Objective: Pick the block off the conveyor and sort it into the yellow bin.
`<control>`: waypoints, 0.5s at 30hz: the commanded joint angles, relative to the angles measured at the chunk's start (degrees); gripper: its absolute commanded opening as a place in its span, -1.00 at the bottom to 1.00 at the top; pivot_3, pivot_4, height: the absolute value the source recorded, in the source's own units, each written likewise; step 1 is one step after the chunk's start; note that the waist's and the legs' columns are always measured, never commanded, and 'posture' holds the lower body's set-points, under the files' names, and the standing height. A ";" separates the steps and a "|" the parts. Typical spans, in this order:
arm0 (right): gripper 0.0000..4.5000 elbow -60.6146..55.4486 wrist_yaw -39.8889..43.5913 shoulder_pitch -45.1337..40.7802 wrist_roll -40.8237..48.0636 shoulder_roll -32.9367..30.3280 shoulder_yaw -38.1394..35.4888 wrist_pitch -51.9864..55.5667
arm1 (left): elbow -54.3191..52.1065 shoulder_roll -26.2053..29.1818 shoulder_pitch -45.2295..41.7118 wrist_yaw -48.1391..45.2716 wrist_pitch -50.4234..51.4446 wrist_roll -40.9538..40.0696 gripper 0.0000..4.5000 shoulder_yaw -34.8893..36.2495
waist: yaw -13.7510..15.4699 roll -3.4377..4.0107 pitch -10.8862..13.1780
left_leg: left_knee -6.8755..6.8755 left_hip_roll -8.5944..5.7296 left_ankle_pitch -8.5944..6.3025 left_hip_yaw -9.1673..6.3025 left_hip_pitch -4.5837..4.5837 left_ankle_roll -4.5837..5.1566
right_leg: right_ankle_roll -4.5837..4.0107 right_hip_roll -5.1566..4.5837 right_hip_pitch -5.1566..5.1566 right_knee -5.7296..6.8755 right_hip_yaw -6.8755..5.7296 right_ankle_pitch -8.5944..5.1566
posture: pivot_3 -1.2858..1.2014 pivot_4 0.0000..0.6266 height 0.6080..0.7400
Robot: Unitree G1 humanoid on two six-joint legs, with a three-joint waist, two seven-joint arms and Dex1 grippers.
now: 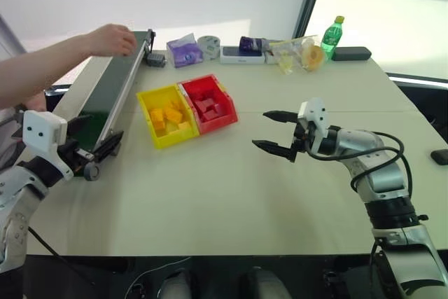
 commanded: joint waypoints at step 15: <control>1.00 2.32 2.10 -0.42 0.05 -0.19 -1.41 -4.15 | -0.63 -0.91 -0.89 0.85 -1.84 -0.74 0.97 0.87 | 0.00 0.00 0.00 | 0.01 0.00 0.00 0.00 0.00 0.00 | 0.00 0.00 0.00 0.00 0.00 0.00 | 0.03 -0.52 1.00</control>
